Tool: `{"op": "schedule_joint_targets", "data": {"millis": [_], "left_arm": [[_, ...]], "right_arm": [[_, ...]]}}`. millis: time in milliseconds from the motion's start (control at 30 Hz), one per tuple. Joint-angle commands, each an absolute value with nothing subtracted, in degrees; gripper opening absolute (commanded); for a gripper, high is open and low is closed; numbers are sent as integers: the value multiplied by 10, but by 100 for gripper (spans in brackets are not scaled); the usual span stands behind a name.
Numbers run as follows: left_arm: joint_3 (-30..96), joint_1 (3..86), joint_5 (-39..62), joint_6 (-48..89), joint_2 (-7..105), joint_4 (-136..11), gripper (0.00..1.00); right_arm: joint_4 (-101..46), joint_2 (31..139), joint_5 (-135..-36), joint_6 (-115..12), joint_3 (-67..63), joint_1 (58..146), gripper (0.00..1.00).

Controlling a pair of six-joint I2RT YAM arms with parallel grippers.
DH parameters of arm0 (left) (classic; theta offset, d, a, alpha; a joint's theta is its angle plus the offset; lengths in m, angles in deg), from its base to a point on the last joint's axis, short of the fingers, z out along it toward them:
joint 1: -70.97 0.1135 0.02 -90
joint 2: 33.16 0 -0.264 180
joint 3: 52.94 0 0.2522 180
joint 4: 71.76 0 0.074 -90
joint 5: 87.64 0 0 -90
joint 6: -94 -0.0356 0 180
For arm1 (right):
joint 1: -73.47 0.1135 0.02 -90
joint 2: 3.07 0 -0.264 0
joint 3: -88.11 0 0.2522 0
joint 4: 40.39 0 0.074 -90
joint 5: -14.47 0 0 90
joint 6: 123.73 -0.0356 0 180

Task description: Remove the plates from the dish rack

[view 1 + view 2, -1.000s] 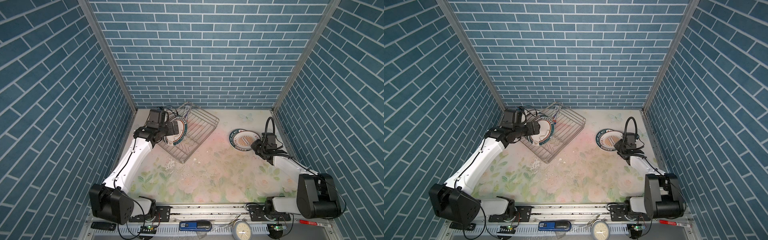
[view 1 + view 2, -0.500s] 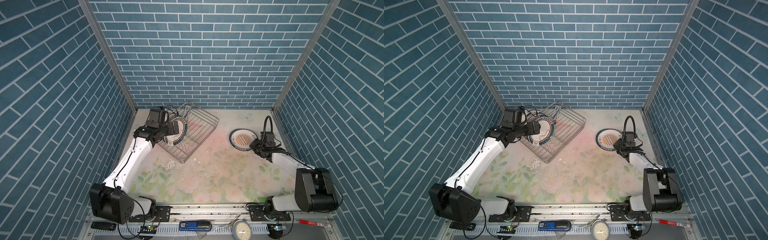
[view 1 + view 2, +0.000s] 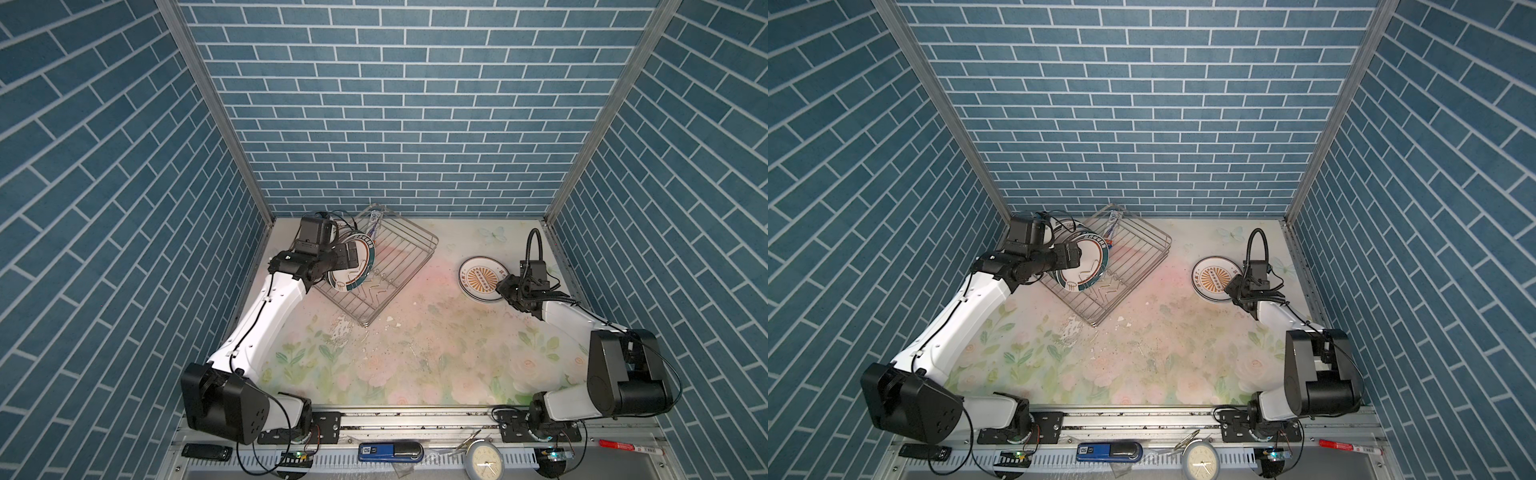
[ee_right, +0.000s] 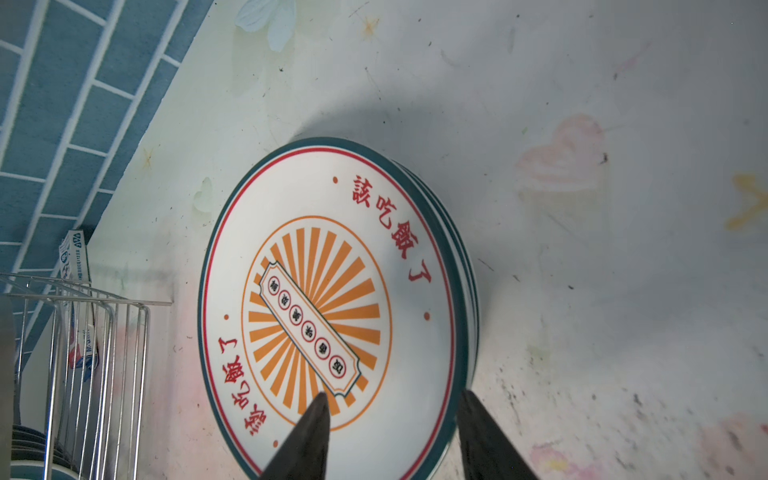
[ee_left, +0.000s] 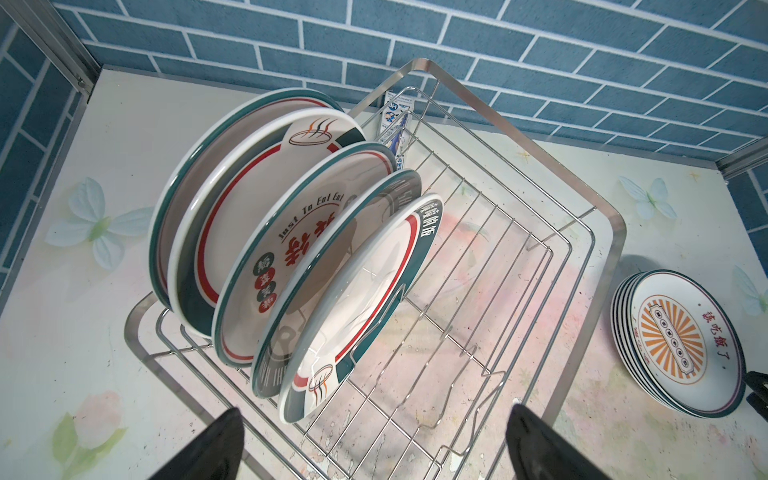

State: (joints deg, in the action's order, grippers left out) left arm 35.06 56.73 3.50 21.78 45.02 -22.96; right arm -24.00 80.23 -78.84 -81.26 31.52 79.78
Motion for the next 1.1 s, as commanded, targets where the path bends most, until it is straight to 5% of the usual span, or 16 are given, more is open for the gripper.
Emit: {"op": "schedule_joint_targets", "data": {"millis": [0, 333, 467, 1067], "left_arm": [[368, 568, 36, 219, 455, -210, 99], [399, 569, 50, 199, 483, -163, 99], [420, 569, 55, 181, 511, -140, 99], [440, 566, 21, 138, 562, -126, 99]], "right_arm": [[-227, 809, -793, -803, 295, 797, 51], [-175, 780, -742, -763, 277, 808, 69], [-165, 753, -732, -749, 274, 819, 99], [-196, 740, -780, -724, 285, 844, 99]]}}
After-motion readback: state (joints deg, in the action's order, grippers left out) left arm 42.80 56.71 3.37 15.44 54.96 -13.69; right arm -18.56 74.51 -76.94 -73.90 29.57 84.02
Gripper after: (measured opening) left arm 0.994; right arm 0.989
